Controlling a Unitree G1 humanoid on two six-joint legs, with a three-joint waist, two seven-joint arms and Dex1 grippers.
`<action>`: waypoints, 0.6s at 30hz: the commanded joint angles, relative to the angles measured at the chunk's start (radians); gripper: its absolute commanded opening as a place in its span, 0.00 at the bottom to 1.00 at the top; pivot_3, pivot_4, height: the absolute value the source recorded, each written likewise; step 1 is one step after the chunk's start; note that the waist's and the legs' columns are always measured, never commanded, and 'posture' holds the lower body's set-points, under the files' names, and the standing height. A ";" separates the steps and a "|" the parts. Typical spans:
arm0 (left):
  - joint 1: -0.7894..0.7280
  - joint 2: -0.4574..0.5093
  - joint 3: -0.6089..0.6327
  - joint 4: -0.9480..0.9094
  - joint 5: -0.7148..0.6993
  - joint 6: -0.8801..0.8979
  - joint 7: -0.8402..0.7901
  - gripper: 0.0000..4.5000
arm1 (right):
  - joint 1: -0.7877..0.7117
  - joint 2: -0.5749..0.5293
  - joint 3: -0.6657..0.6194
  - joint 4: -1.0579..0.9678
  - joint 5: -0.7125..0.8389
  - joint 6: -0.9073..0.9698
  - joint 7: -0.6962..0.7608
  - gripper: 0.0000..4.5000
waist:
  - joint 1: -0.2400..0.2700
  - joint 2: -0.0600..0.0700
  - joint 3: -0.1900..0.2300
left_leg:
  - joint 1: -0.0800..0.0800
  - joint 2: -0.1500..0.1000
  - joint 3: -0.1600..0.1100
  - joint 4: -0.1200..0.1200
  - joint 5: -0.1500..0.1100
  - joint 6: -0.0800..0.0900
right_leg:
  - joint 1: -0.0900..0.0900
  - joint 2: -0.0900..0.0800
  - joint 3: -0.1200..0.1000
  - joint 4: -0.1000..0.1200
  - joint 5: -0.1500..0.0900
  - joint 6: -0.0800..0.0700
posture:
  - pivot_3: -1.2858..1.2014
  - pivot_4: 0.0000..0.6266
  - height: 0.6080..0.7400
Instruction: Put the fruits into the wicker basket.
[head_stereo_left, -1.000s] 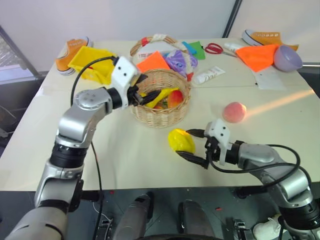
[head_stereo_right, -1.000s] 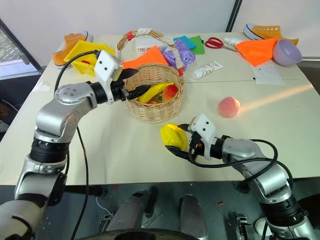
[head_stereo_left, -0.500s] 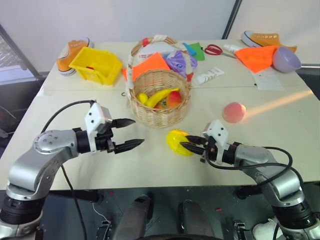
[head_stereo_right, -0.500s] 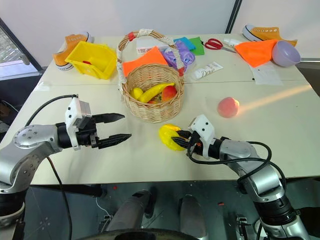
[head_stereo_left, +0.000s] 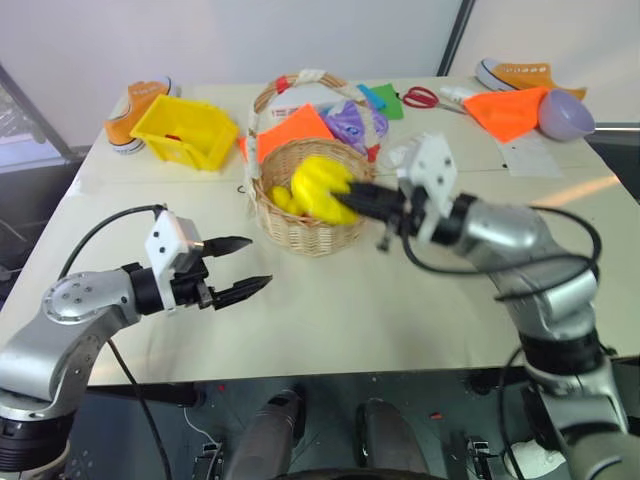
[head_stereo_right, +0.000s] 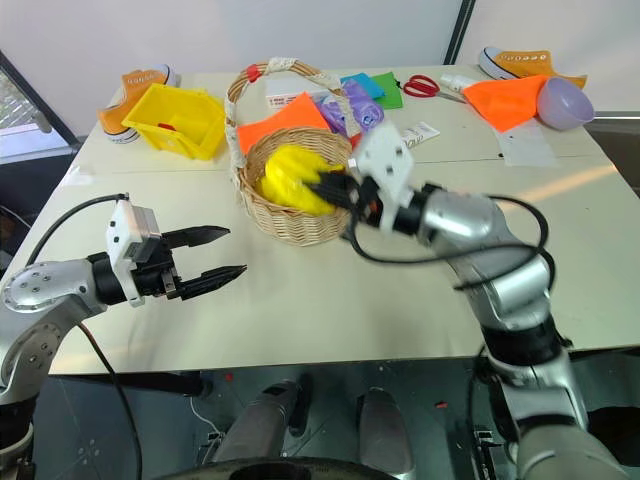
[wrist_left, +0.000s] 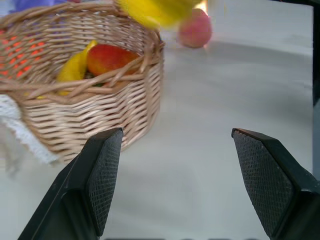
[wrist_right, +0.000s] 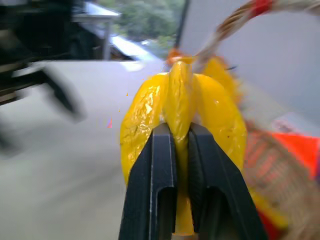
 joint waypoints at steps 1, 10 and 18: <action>-0.032 -0.019 0.011 -0.036 -0.032 -0.030 0.017 0.83 | -0.095 0.089 0.081 0.187 -0.135 -0.055 -0.093 0.02 | 0.001 0.000 0.000 | 0.000 0.000 0.000 0.000 0.000 0.000 | 0.000 0.000 0.000 0.000 0.000 0.000 | 0.52 0.24 1.00; -0.074 -0.082 -0.091 -0.111 -0.051 -0.003 0.093 0.83 | -0.007 0.022 0.015 0.065 -0.146 -0.191 0.020 0.73 | 0.005 0.000 0.000 | -0.001 -0.001 0.000 -0.001 0.002 -0.002 | -0.002 0.001 0.000 0.002 0.003 0.004 | 0.52 0.24 1.00; -0.153 -0.149 -0.255 -0.093 0.009 -0.016 0.128 0.83 | 0.254 -0.252 -0.299 -0.042 0.046 -0.042 0.157 0.73 | 0.023 -0.001 0.000 | 0.001 -0.001 0.000 0.000 0.002 -0.002 | 0.002 0.000 0.000 0.001 0.001 0.000 | 0.52 0.24 1.00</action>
